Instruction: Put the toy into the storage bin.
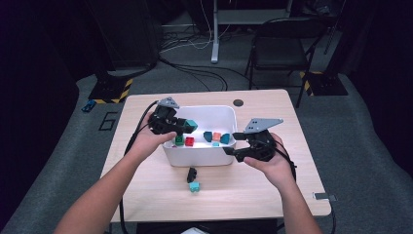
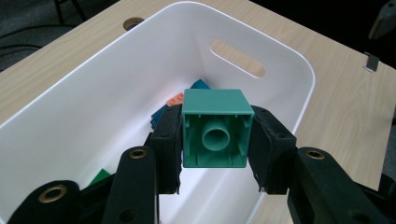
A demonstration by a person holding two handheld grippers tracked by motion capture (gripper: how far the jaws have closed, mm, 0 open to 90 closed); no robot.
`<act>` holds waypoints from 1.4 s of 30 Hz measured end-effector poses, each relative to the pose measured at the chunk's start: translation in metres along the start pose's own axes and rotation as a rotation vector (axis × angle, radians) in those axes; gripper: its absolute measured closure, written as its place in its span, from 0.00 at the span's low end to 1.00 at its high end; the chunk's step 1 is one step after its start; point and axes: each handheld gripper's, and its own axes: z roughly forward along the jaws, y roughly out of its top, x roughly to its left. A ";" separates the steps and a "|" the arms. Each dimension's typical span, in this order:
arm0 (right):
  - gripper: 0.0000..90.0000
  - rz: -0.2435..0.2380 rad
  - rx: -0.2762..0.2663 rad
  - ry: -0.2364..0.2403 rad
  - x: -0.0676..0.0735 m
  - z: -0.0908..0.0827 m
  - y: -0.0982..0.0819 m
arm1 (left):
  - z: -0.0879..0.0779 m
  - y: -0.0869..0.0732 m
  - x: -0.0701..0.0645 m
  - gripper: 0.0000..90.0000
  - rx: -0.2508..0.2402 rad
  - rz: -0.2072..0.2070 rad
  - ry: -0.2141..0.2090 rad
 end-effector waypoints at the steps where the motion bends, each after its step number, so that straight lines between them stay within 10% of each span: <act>1: 0.41 0.000 0.000 0.000 0.000 0.000 0.000 | 0.002 0.002 0.001 0.65 -0.001 -0.005 0.001; 42: 0.41 -0.001 -0.005 0.008 -0.001 0.000 0.000 | 0.103 0.023 0.034 0.65 0.022 -0.056 0.022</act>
